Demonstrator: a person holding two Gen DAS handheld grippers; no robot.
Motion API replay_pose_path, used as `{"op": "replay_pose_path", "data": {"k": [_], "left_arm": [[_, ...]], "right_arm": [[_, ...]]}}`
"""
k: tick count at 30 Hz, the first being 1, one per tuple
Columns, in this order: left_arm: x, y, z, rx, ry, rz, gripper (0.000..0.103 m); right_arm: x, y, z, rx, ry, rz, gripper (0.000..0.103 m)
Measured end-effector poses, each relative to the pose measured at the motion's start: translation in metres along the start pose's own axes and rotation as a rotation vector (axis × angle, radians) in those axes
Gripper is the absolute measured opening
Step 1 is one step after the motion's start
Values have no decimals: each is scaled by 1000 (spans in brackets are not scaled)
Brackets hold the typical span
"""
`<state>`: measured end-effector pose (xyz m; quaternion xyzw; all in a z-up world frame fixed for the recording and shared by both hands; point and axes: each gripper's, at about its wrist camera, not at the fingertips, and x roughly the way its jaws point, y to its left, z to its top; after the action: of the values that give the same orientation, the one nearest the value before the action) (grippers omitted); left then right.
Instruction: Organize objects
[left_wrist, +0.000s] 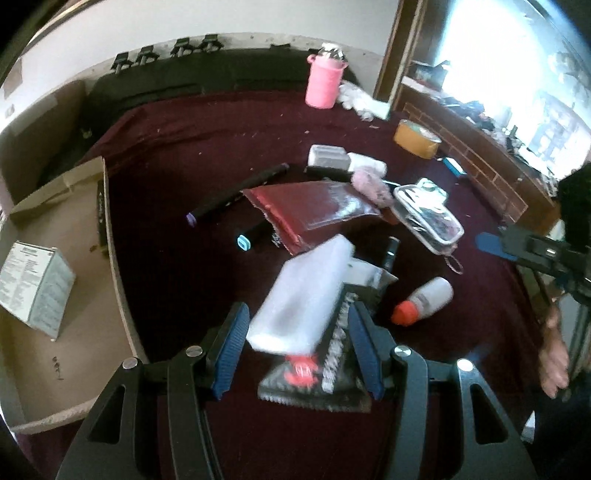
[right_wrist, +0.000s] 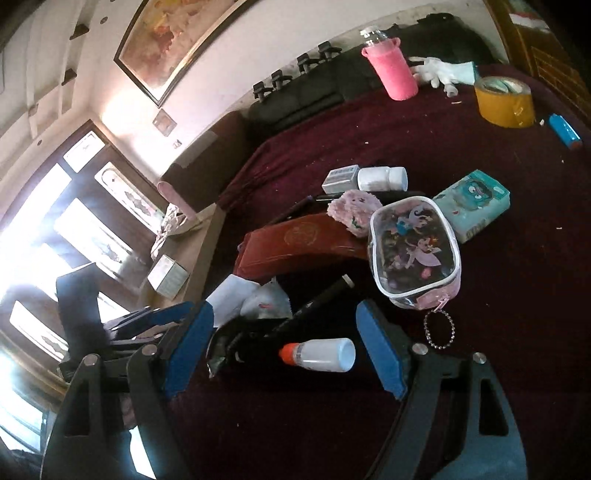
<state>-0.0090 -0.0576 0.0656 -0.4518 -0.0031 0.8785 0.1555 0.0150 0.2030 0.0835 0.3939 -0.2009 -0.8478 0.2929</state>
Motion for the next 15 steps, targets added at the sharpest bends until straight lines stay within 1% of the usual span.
{"op": "replay_pose_path", "data": {"k": [1, 3, 4, 5, 7, 8, 9, 10, 11, 13, 15], "left_arm": [[7, 3, 2, -14, 6, 3, 50], [17, 11, 3, -60, 14, -1, 49], [20, 16, 3, -87, 12, -15, 45], [21, 22, 3, -123, 2, -33, 40], [21, 28, 3, -154, -8, -50, 36], [20, 31, 3, -170, -16, -59, 35], [19, 32, 2, -179, -21, -65, 33], [17, 33, 1, -188, -26, -71, 32], [13, 33, 0, -192, -36, -77, 31], [9, 32, 0, -192, -50, -79, 31], [11, 33, 3, -186, -42, -77, 31]], "right_arm": [[-4, -5, 0, 0, -1, -6, 80], [-8, -9, 3, -5, -5, -49, 80], [-10, -11, 6, -14, -2, -75, 80], [-10, -12, 9, -26, 1, -113, 80], [-8, -18, 17, -45, 14, -213, 81], [-5, -20, 20, -54, 24, -243, 82], [3, -20, 25, -86, 48, -295, 82], [8, -22, 28, -110, 52, -334, 82], [15, -24, 31, -136, 50, -393, 82], [31, -28, 35, -163, 74, -435, 82], [44, -35, 37, -173, 84, -447, 82]]}}
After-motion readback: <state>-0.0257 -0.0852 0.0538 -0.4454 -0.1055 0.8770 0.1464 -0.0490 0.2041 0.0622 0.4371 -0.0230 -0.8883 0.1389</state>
